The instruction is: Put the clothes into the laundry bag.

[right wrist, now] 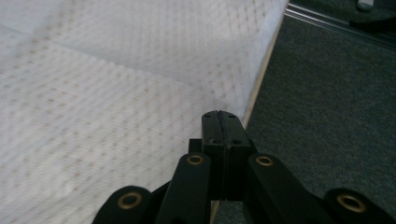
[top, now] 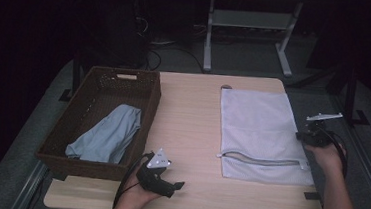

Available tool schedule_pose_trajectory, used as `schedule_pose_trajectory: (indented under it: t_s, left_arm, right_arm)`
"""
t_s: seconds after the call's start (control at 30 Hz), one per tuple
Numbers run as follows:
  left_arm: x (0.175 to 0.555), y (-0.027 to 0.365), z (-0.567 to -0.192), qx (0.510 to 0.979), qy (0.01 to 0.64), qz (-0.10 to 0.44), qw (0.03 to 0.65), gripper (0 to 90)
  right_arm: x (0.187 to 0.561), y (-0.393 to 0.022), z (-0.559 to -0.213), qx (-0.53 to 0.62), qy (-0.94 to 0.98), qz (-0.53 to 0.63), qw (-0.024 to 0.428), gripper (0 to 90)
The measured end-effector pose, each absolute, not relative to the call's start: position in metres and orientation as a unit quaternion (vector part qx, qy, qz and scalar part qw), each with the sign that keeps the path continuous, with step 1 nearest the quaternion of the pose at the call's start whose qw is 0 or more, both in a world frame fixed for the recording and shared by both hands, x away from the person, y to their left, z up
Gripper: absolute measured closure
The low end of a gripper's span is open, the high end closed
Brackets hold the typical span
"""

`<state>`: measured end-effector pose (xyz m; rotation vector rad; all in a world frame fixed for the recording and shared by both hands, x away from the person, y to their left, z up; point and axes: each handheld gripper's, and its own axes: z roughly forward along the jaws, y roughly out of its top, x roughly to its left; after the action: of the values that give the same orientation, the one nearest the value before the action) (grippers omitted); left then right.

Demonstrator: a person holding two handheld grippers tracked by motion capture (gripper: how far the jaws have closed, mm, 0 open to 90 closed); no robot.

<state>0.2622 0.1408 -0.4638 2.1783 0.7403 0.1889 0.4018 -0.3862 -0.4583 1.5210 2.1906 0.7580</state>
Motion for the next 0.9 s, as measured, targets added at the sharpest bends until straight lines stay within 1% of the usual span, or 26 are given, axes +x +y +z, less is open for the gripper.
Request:
schedule_pose_trajectory:
  t_s: [0.07,0.2,0.27,0.3,0.6,0.73,0.9]
  left_arm:
    - [0.262,0.141,-0.464,0.863,0.293,0.076,0.405,12.9]
    - [0.262,0.141,-0.463,0.863,0.292,0.078,0.405,12.9]
    - [0.261,0.141,-0.462,0.863,0.291,0.078,0.405,12.9]
    - [0.261,0.141,-0.462,0.864,0.29,0.078,0.405,12.9]
    - [0.261,0.14,-0.462,0.864,0.289,0.077,0.406,12.9]
    - [0.26,0.14,-0.462,0.863,0.29,0.078,0.407,12.9]
    - [0.26,0.14,-0.462,0.865,0.288,0.078,0.405,12.8]
  right_arm:
    - [0.398,-0.384,-0.453,0.536,0.775,0.278,0.187,88.2]
    - [0.389,-0.379,-0.445,0.525,0.778,0.288,0.188,82.3]
    - [0.383,-0.376,-0.443,0.521,0.779,0.293,0.189,76.5]
    - [0.38,-0.375,-0.441,0.52,0.777,0.299,0.19,69.6]
    - [0.35,-0.361,-0.43,0.495,0.774,0.347,0.187,50.1]
    - [0.336,-0.354,-0.427,0.485,0.777,0.358,0.183,44.9]
    - [0.316,-0.344,-0.424,0.465,0.784,0.37,0.179,42.0]
